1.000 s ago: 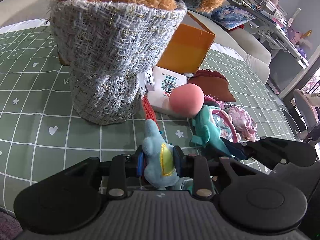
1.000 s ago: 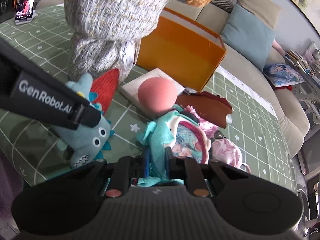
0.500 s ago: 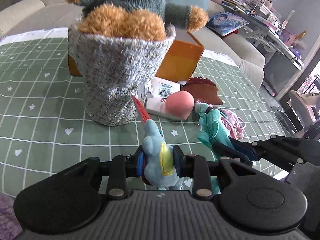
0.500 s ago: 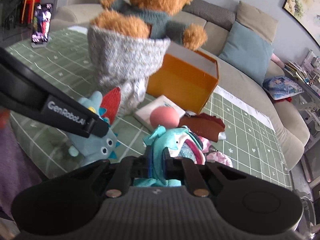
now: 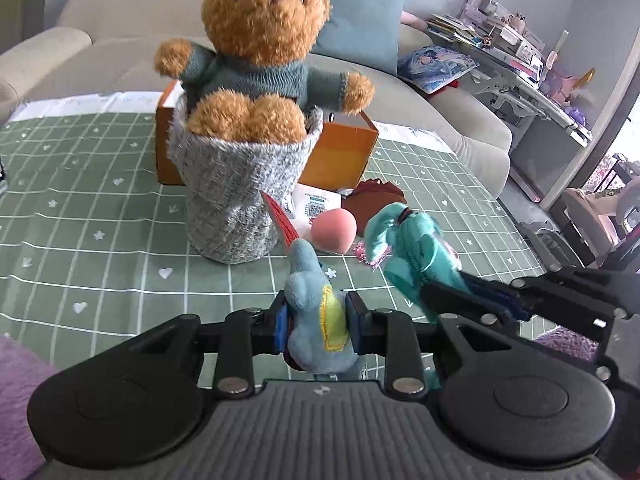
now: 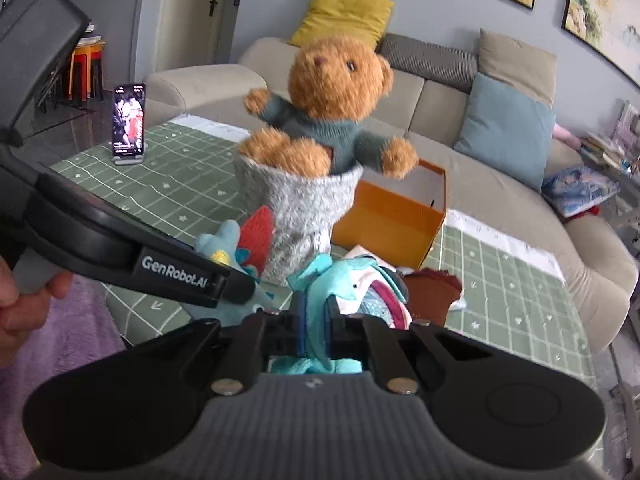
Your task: Organize soft objects
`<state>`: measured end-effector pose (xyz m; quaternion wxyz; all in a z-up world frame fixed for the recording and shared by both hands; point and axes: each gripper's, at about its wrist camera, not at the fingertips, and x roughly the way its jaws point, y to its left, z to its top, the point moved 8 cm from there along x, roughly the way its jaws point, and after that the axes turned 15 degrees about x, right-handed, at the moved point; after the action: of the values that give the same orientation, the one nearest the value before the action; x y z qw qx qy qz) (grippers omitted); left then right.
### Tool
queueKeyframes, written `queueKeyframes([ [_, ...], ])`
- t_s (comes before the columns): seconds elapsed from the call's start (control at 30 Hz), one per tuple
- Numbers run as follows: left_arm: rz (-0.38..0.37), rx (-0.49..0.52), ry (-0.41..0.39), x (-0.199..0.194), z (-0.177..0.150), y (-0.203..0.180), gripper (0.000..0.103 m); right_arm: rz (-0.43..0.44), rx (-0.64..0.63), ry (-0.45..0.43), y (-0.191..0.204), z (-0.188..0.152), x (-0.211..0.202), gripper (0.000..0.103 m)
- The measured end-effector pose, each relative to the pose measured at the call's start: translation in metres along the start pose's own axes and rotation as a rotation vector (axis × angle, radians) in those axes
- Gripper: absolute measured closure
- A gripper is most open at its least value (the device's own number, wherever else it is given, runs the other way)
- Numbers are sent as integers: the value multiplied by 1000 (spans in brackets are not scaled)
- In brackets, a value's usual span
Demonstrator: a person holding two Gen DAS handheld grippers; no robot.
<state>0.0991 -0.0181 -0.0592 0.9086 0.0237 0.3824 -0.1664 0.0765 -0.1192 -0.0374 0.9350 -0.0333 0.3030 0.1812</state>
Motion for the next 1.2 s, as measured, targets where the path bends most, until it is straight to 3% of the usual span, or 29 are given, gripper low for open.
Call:
queueKeyframes([
  [0.67, -3, 89, -125, -95, 47, -16, 72, 35, -37, -148, 17, 64, -103, 98],
  [0.9, 17, 148, -169, -116, 84, -14, 72, 37, -61, -205, 12, 99, -113, 98],
  [1.2, 34, 236, -248, -133, 150, -14, 72, 54, -76, -293, -7, 168, -113, 98],
])
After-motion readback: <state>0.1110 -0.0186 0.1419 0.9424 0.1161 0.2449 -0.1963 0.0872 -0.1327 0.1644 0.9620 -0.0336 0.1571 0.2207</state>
